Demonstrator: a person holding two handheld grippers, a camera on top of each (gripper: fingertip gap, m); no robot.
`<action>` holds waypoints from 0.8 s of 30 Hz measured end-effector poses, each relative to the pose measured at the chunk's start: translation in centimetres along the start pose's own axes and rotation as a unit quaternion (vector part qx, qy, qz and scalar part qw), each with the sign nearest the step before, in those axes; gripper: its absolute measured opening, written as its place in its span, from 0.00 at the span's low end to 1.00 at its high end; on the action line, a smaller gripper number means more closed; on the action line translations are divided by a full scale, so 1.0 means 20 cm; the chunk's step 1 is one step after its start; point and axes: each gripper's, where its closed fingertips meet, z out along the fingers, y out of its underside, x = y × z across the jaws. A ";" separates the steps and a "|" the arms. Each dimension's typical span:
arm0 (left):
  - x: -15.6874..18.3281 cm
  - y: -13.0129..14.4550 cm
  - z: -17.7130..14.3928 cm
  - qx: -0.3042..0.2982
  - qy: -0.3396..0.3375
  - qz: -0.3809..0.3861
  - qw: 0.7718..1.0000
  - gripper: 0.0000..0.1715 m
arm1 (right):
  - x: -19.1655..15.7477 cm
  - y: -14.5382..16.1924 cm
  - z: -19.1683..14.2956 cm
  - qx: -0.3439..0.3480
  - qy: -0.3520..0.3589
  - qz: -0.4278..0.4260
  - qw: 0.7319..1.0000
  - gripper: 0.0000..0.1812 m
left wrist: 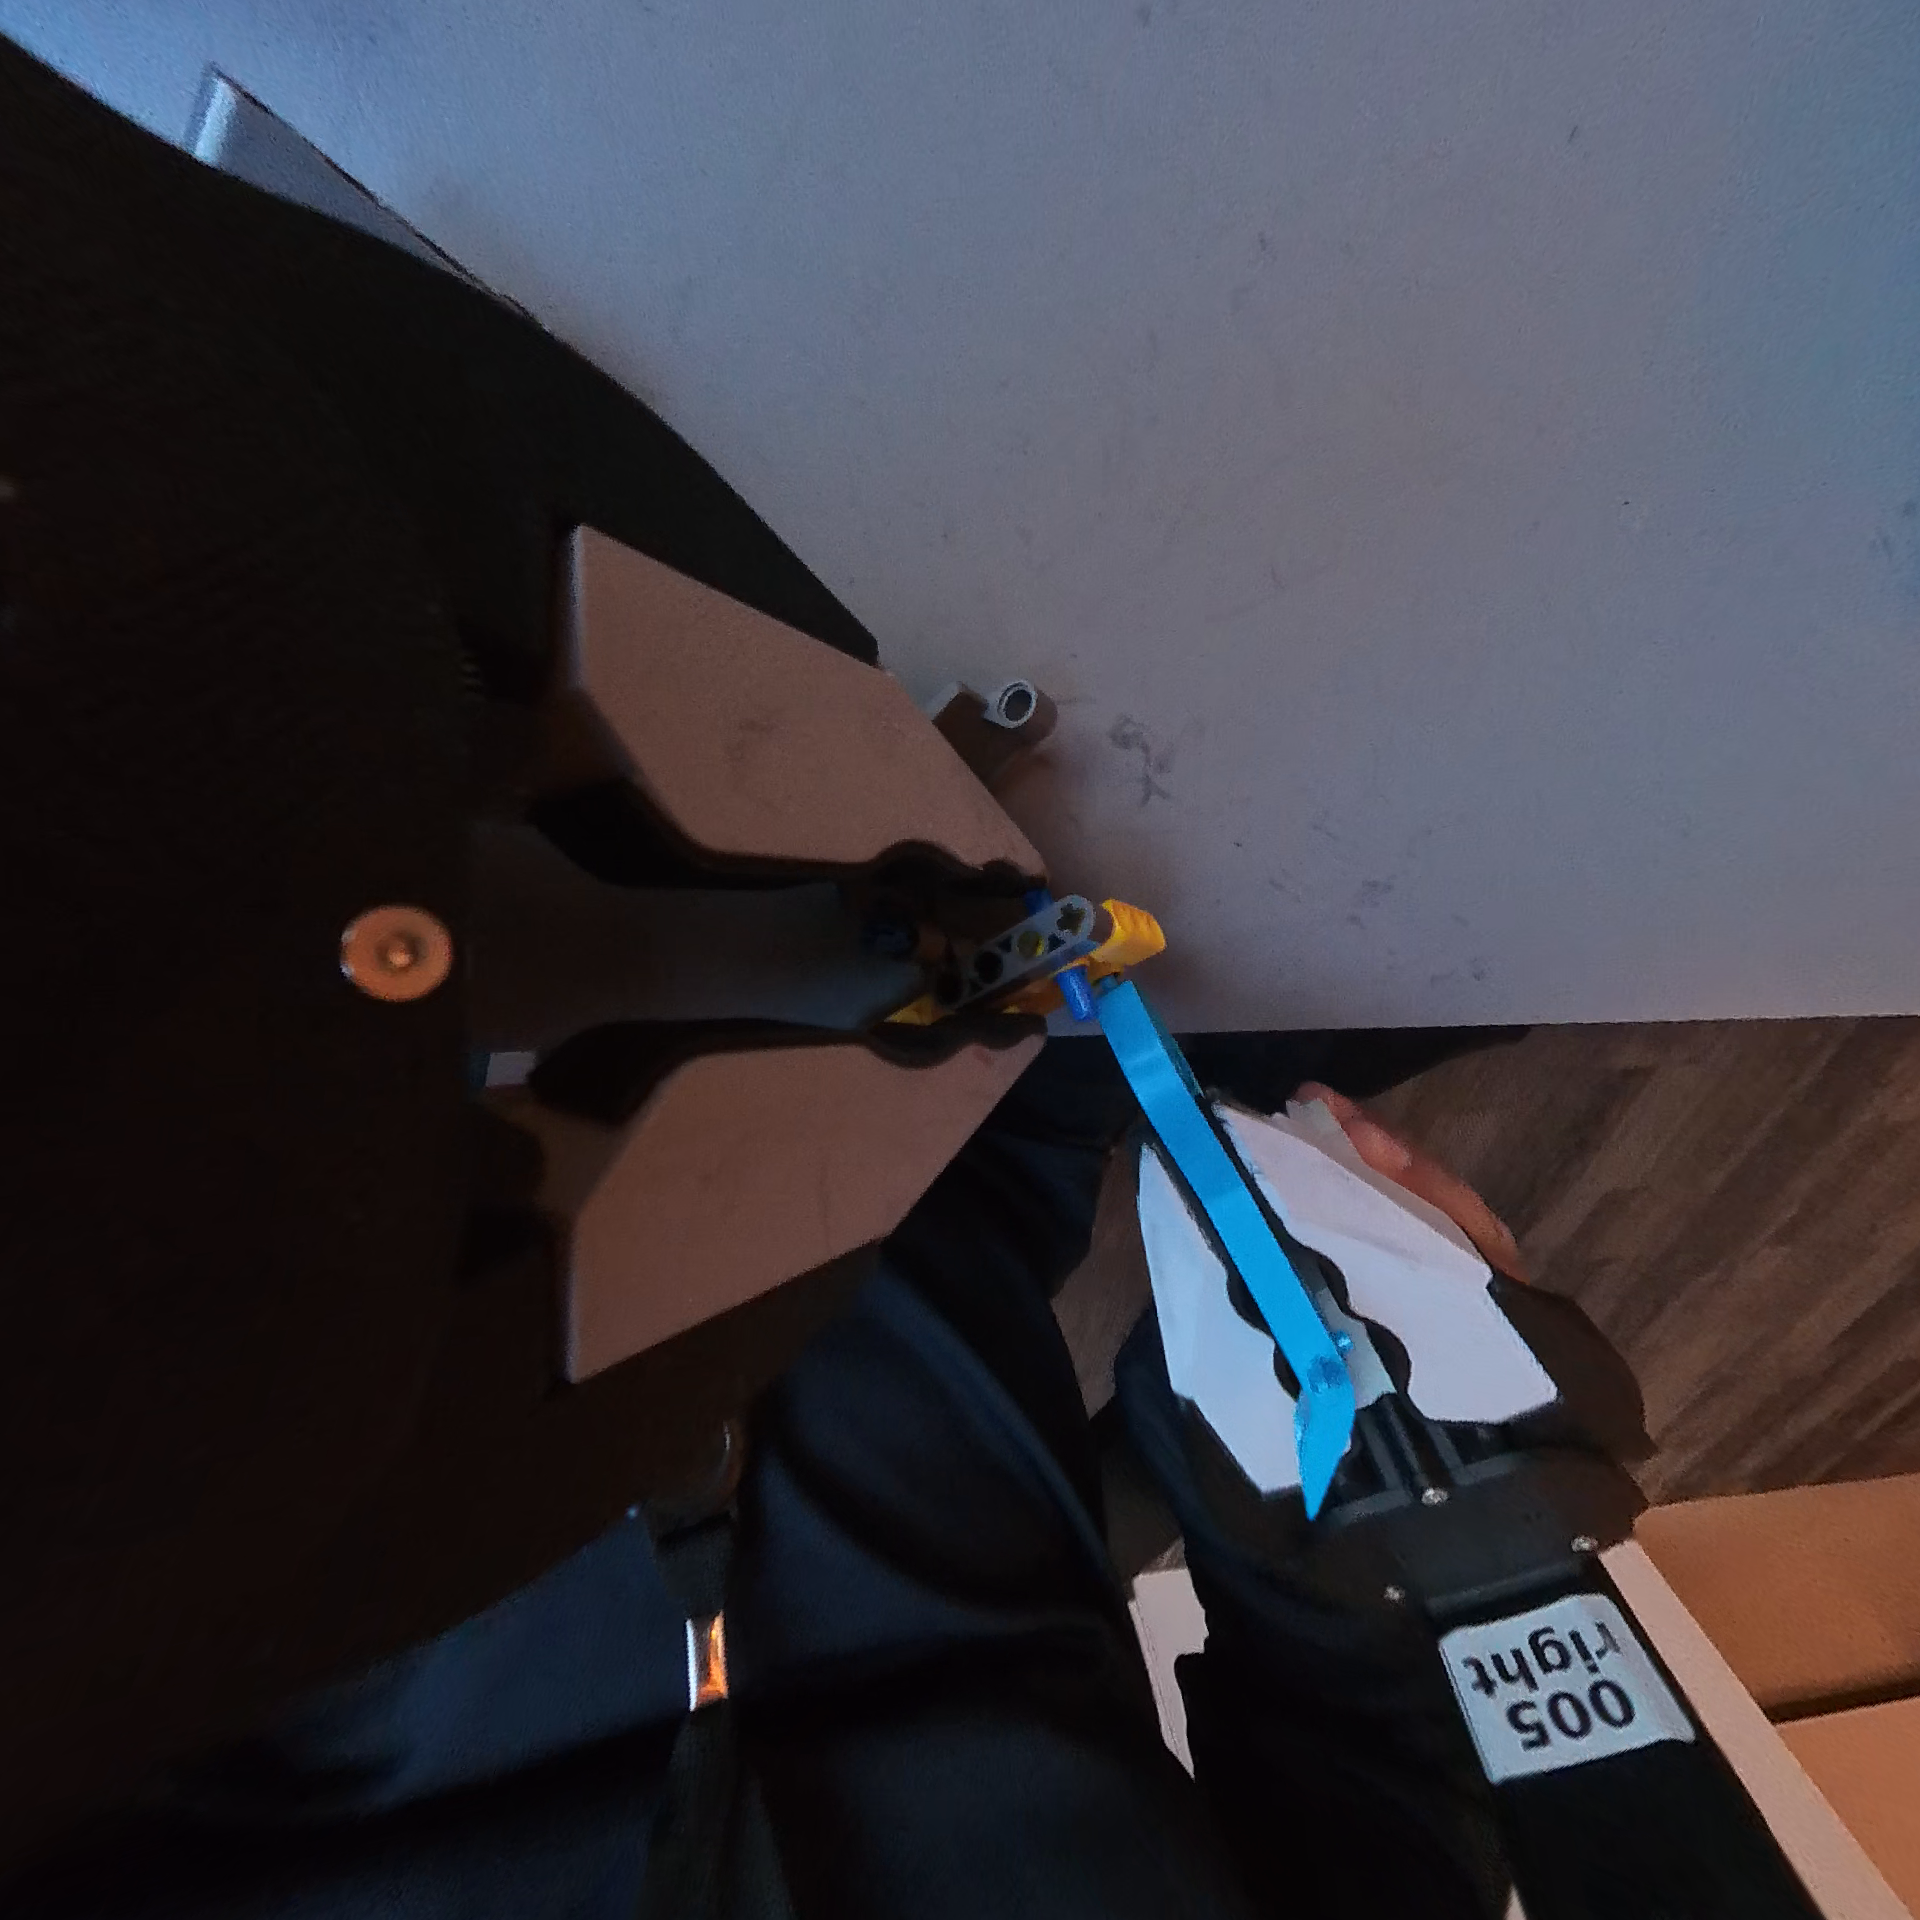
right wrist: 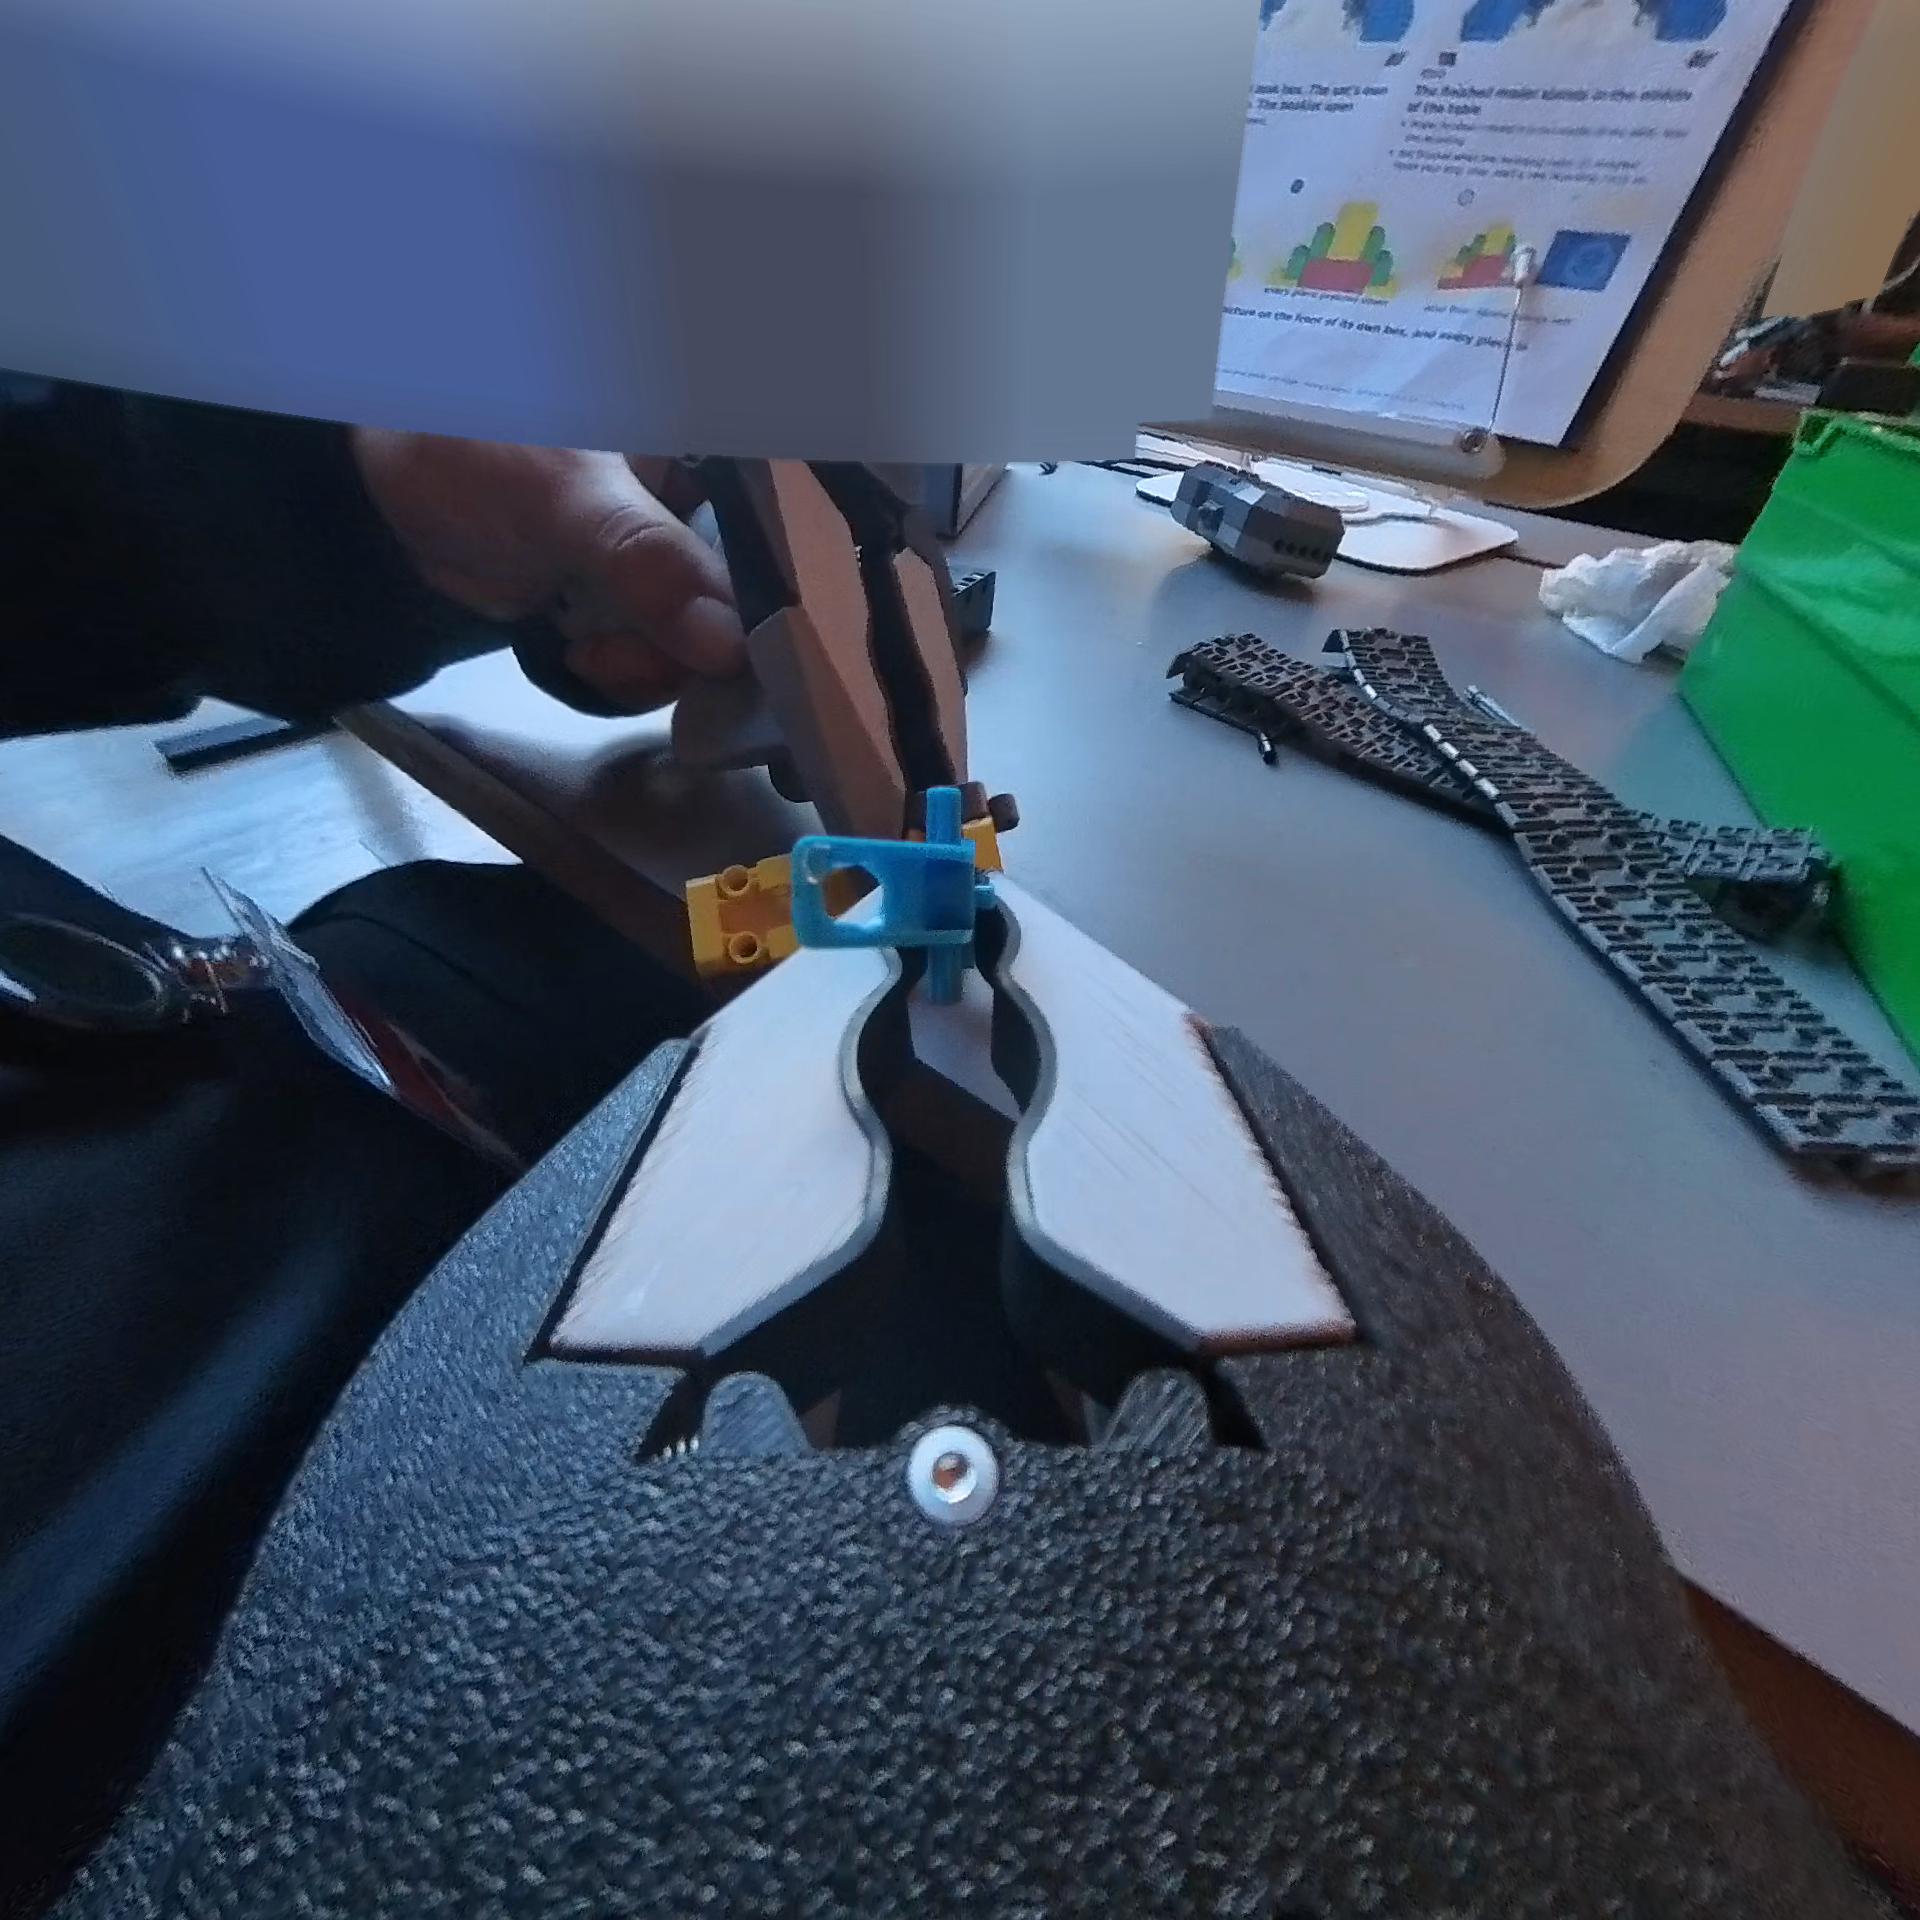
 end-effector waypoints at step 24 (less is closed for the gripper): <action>0.01 0.00 0.00 0.029 0.018 0.035 0.999 0.11 | 0.04 0.05 0.00 0.038 -0.099 0.240 0.965 0.02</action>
